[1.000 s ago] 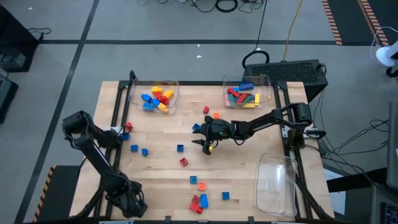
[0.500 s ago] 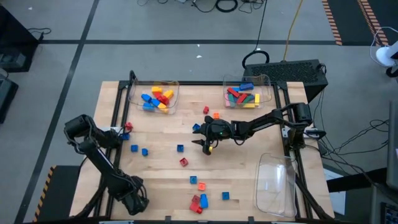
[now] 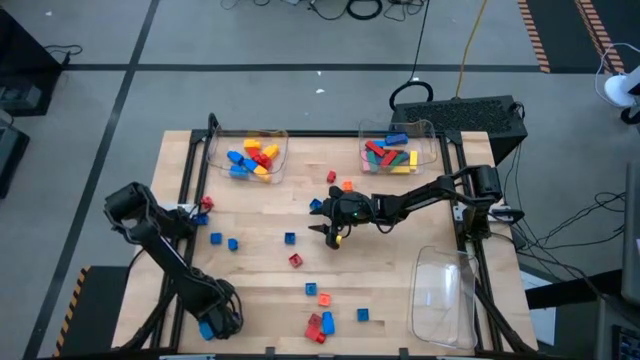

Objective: Sort blocks by size
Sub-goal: Put the 1 stud blue game piece into the top left transparent bin

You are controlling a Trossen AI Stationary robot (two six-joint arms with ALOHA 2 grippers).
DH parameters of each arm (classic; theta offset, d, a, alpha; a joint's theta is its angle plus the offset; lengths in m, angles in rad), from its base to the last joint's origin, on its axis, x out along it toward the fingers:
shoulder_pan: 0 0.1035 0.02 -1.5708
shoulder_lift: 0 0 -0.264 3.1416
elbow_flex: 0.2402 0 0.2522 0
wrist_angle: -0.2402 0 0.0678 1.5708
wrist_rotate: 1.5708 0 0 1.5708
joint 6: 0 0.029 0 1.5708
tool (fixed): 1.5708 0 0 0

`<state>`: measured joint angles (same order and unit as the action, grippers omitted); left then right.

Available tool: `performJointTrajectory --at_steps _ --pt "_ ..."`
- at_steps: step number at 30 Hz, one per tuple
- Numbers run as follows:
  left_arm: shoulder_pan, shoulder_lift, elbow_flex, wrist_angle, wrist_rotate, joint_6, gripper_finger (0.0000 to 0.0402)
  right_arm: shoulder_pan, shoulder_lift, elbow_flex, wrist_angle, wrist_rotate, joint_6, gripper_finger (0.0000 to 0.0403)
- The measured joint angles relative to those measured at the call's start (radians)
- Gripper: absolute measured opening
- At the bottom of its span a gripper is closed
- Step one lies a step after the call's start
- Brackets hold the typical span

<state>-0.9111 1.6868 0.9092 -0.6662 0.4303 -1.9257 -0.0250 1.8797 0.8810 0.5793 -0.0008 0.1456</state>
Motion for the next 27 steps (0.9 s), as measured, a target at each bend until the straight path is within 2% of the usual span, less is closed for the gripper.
performJointTrajectory --at_steps 9,13,17,27 --pt "0.073 -0.004 0.000 -0.003 -0.037 0.209 0.0328 0.001 0.000 0.000 -0.006 0.000 0.005 0.0208" --pt "0.086 -0.004 0.000 0.020 0.038 0.284 0.0349 0.001 0.000 0.000 -0.007 0.000 0.007 0.0208" --pt "0.082 -0.005 0.001 0.031 0.104 0.293 0.0374 0.001 0.000 0.000 -0.008 0.000 0.007 0.0208" --pt "0.025 -0.005 0.001 0.030 0.081 0.231 0.0385 0.001 0.000 0.000 -0.009 0.000 0.000 0.0208"
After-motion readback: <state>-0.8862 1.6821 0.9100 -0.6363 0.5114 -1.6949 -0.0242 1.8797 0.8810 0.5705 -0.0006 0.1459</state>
